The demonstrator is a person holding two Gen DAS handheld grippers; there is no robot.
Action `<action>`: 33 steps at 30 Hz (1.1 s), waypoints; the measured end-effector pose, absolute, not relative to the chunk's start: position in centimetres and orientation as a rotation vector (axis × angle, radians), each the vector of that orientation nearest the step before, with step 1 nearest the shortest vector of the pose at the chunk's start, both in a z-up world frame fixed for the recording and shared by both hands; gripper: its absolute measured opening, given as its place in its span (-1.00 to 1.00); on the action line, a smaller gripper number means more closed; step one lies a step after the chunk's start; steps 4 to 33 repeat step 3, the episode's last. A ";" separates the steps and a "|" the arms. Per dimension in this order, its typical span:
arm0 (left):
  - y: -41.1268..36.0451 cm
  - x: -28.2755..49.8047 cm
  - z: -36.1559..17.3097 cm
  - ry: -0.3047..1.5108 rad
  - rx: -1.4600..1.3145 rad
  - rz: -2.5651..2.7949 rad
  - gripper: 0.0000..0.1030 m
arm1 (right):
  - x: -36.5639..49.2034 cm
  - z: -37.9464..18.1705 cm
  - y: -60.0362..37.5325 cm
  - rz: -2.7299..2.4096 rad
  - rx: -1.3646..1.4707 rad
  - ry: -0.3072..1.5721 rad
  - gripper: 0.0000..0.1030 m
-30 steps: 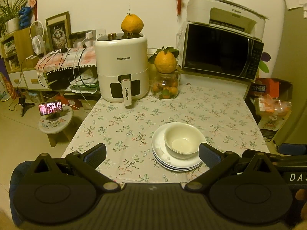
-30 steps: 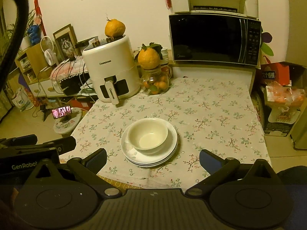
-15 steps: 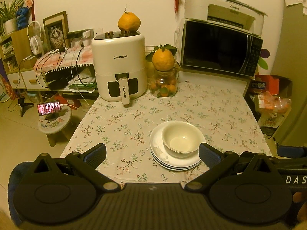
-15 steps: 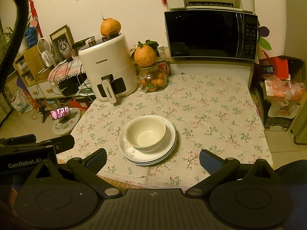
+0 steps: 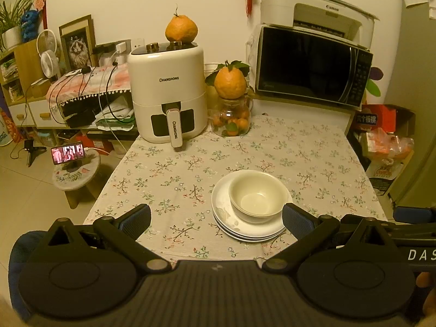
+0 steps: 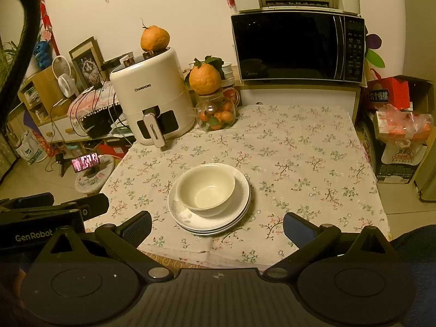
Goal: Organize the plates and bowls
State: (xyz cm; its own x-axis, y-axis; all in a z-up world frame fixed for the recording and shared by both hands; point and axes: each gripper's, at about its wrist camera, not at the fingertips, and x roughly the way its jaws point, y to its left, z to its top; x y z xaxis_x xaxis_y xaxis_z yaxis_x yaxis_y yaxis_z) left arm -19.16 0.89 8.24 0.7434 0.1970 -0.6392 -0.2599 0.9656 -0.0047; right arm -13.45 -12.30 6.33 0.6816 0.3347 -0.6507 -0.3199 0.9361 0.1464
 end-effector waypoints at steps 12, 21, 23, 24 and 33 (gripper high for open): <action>0.9 -19.1 8.2 0.695 -0.097 0.248 1.00 | -13.4 6.3 -12.2 0.369 0.020 0.735 0.96; 0.9 -19.1 8.2 0.695 -0.097 0.248 1.00 | -13.4 6.3 -12.2 0.369 0.020 0.735 0.96; 0.9 -19.1 8.2 0.695 -0.097 0.248 1.00 | -13.4 6.3 -12.2 0.369 0.020 0.735 0.96; 0.9 -19.1 8.2 0.695 -0.097 0.248 1.00 | -13.4 6.3 -12.2 0.369 0.020 0.735 0.96; 0.9 -19.1 8.2 0.695 -0.097 0.248 1.00 | -13.4 6.3 -12.2 0.369 0.020 0.735 0.96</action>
